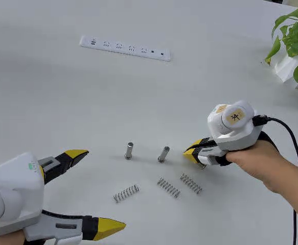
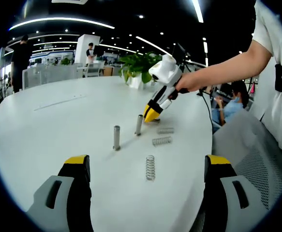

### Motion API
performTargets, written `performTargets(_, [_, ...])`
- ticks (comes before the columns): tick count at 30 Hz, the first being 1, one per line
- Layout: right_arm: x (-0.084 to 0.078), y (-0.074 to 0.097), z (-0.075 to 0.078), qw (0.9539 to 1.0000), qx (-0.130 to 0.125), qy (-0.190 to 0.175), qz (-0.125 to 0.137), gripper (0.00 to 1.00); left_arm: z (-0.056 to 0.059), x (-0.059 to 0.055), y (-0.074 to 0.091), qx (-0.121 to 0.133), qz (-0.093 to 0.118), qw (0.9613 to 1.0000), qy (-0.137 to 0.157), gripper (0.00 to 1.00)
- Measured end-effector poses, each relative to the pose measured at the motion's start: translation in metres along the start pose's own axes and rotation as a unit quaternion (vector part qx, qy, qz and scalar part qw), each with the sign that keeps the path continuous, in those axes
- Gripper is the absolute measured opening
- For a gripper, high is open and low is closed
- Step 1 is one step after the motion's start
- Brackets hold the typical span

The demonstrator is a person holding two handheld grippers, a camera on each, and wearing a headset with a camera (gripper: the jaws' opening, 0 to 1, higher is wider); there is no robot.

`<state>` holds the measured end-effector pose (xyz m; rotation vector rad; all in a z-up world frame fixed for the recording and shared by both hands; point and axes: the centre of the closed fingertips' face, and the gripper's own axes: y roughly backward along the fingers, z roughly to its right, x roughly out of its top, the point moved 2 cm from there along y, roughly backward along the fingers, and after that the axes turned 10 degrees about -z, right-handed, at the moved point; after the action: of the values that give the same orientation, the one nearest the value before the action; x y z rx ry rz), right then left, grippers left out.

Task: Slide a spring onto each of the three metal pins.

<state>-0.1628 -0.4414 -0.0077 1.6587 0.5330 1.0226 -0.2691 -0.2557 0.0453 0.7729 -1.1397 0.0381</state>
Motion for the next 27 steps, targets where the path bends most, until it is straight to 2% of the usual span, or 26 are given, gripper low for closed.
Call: performTargets(27, [-0.007,0.03,0.003,0.9988,-0.021,-0.014,0.042,0.05,0.001,0.003,0.0,-0.003,-0.001,1.0,-0.007,0.98])
